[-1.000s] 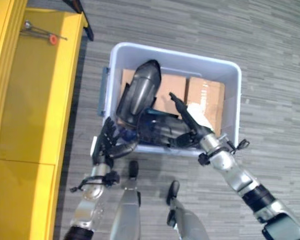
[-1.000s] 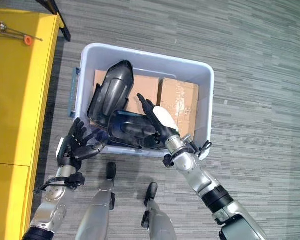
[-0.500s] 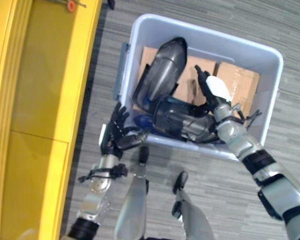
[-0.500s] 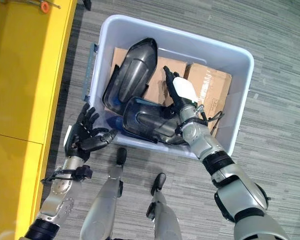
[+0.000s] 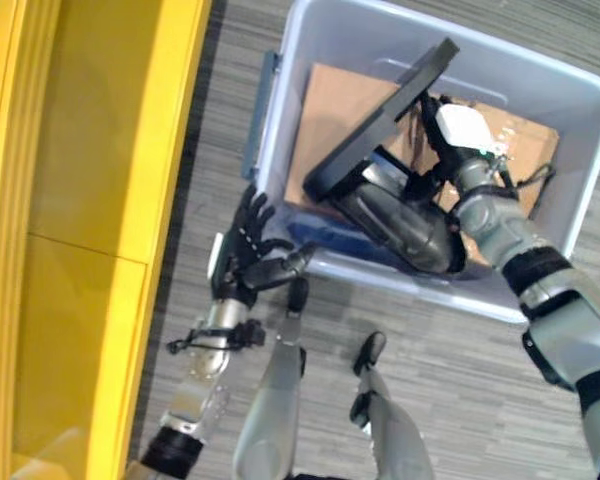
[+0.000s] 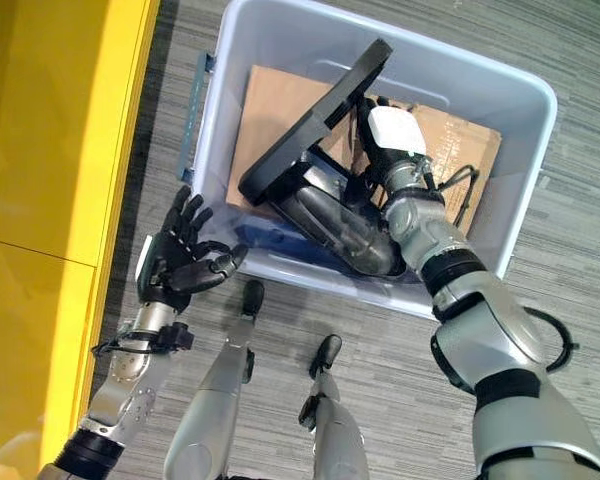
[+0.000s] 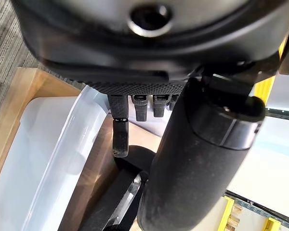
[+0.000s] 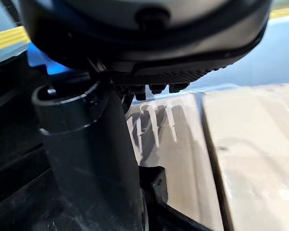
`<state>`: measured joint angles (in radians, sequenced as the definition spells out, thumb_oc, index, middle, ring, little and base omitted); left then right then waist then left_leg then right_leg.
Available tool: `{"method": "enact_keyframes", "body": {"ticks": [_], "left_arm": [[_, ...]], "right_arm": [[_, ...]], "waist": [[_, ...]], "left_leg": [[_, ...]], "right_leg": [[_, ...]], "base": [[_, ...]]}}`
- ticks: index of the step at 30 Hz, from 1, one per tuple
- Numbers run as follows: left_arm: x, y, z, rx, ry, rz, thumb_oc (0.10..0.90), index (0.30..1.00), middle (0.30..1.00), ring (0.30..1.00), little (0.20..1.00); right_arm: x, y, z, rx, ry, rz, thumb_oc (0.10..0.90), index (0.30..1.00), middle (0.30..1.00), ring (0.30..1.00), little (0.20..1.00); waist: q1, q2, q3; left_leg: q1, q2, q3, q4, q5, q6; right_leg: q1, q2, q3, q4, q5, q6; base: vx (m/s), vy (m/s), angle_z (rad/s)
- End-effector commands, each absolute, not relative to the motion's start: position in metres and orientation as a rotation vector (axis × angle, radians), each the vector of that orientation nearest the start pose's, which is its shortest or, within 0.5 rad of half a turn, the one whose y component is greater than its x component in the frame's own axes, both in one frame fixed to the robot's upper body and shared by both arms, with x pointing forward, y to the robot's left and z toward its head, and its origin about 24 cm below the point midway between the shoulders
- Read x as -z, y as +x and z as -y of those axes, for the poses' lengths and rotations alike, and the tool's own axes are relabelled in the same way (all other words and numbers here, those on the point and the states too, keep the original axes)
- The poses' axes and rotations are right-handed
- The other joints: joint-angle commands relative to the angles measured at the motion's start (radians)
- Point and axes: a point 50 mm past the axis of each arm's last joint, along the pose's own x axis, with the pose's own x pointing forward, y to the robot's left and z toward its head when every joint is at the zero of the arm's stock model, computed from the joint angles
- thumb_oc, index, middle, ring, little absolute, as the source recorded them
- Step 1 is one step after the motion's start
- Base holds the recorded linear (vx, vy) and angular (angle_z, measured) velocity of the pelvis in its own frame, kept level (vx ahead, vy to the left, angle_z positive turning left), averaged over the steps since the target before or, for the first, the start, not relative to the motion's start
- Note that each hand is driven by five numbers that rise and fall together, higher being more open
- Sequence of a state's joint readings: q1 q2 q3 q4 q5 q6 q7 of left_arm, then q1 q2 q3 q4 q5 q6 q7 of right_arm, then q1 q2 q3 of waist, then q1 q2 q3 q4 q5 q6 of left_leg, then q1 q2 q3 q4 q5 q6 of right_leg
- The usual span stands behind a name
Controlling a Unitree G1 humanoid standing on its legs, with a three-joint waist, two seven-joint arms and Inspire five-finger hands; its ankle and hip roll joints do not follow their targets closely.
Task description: Move parts from the plastic box to the shelf.
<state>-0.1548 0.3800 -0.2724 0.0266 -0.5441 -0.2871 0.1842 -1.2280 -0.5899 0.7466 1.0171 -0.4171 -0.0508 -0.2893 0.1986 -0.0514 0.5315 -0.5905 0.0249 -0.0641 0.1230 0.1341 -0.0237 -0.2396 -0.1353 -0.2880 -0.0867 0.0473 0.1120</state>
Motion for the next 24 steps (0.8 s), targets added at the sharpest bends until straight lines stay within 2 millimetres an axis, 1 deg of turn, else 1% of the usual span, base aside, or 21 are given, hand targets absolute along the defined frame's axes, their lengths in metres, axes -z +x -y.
{"method": "enact_keyframes", "body": {"ticks": [1,4,6,7,8,12,16,17,18,20,22,23,24], "left_arm": [[-0.076,0.269,-0.184,0.004,-0.15,0.189,0.9,1.0,1.0,1.0,1.0],[-0.078,0.27,-0.183,0.009,-0.153,0.195,0.9,1.0,1.0,1.0,1.0],[-0.078,0.271,-0.183,0.01,-0.153,0.199,0.9,1.0,1.0,1.0,1.0],[-0.079,0.272,-0.184,0.007,-0.153,0.199,0.9,1.0,1.0,1.0,1.0],[-0.079,0.272,-0.184,0.007,-0.153,0.199,0.9,1.0,1.0,1.0,1.0],[-0.077,0.272,-0.186,-0.005,-0.159,0.193,0.9,1.0,1.0,1.0,1.0],[-0.079,0.273,-0.187,-0.009,-0.163,0.2,0.9,1.0,1.0,1.0,1.0],[-0.079,0.273,-0.187,-0.009,-0.163,0.2,0.9,1.0,1.0,1.0,1.0],[-0.079,0.273,-0.188,-0.006,-0.16,0.2,0.9,1.0,1.0,1.0,1.0],[-0.079,0.272,-0.189,-0.002,-0.157,0.198,0.9,1.0,1.0,1.0,1.0],[-0.079,0.272,-0.19,-0.001,-0.159,0.198,0.9,1.0,1.0,1.0,1.0],[-0.078,0.27,-0.191,0.001,-0.158,0.194,0.9,1.0,1.0,1.0,1.0],[-0.078,0.27,-0.191,0.005,-0.159,0.19,0.9,1.0,1.0,1.0,1.0]], "right_arm": [[-0.245,0.413,0.233,0.306,-1.695,0.254,0.9,1.0,1.0,1.0,1.0],[-0.258,0.412,0.23,0.3,-1.838,0.294,0.9,1.0,1.0,1.0,1.0],[-0.266,0.412,0.223,0.282,-1.934,0.336,0.9,1.0,1.0,1.0,1.0],[-0.274,0.411,0.215,0.267,-1.989,0.387,0.9,1.0,1.0,1.0,1.0],[-0.274,0.411,0.215,0.267,-1.989,0.387,0.9,1.0,1.0,1.0,1.0],[-0.282,0.409,0.199,0.231,-2.027,0.471,0.9,1.0,1.0,1.0,1.0],[-0.29,0.407,0.19,0.209,-2.148,0.517,0.9,1.0,1.0,1.0,1.0],[-0.29,0.407,0.19,0.209,-2.148,0.517,0.9,1.0,1.0,1.0,1.0],[-0.294,0.407,0.19,0.199,-2.235,0.522,0.9,1.0,1.0,1.0,1.0],[-0.299,0.406,0.19,0.179,-2.349,0.516,0.9,1.0,1.0,1.0,1.0],[-0.3,0.406,0.189,0.168,-2.379,0.514,0.9,1.0,1.0,1.0,1.0],[-0.3,0.405,0.19,0.142,-2.448,0.5,0.9,1.0,1.0,1.0,1.0],[-0.299,0.405,0.189,0.122,-2.471,0.495,0.9,1.0,1.0,1.0,1.0]], "waist": [[0.051,0.009,-0.012],[0.05,0.008,-0.012],[0.05,0.006,-0.012],[0.049,0.002,-0.012],[0.048,0.002,-0.012],[0.046,-0.004,-0.012],[0.044,-0.011,-0.012],[0.044,-0.011,-0.012],[0.044,-0.015,-0.012],[0.046,-0.017,-0.012],[0.045,-0.017,-0.012],[0.047,-0.021,-0.012],[0.047,-0.022,-0.012]], "left_leg": [[-0.019,0.026,0.002,0.048,-0.065,-0.027],[-0.022,0.021,0.002,0.048,-0.066,-0.029],[-0.023,0.02,0.0,0.047,-0.066,-0.029],[-0.023,0.019,-0.001,0.047,-0.066,-0.03],[-0.023,0.019,-0.001,0.047,-0.066,-0.03],[-0.015,0.018,-0.001,0.046,-0.068,-0.03],[-0.01,0.019,-0.001,0.045,-0.07,-0.031],[-0.01,0.019,-0.001,0.045,-0.07,-0.031],[-0.01,0.02,-0.003,0.044,-0.069,-0.033],[-0.01,0.021,-0.005,0.041,-0.066,-0.034],[-0.009,0.021,-0.006,0.04,-0.066,-0.035],[-0.007,0.021,-0.007,0.036,-0.064,-0.036],[-0.007,0.022,-0.008,0.035,-0.063,-0.037]], "right_leg": [[-0.024,-0.128,-0.016,0.073,0.031,0.056],[-0.023,-0.129,-0.017,0.068,0.031,0.057],[-0.022,-0.129,-0.018,0.067,0.03,0.057],[-0.019,-0.13,-0.02,0.066,0.028,0.057],[-0.019,-0.13,-0.02,0.066,0.028,0.057],[-0.014,-0.129,-0.018,0.065,0.027,0.057],[-0.009,-0.128,-0.02,0.063,0.027,0.058],[-0.009,-0.128,-0.02,0.063,0.027,0.058],[-0.007,-0.127,-0.022,0.062,0.026,0.058],[-0.006,-0.126,-0.023,0.06,0.024,0.059],[-0.006,-0.125,-0.023,0.06,0.024,0.058],[-0.005,-0.124,-0.023,0.059,0.024,0.058],[-0.005,-0.124,-0.023,0.058,0.023,0.058]], "base": [[0.0,0.0,0.0],[0.0,0.0,0.0],[0.0,0.0,0.0],[0.01,-0.005,0.05],[0.01,-0.004,0.09],[0.0,-0.002,0.06],[0.0,0.0,0.0],[0.0,0.0,0.0],[0.0,0.0,0.0],[0.0,0.0,0.0],[0.0,0.0,0.0],[0.0,-0.02,0.05],[0.0,-0.03,0.04]]}}
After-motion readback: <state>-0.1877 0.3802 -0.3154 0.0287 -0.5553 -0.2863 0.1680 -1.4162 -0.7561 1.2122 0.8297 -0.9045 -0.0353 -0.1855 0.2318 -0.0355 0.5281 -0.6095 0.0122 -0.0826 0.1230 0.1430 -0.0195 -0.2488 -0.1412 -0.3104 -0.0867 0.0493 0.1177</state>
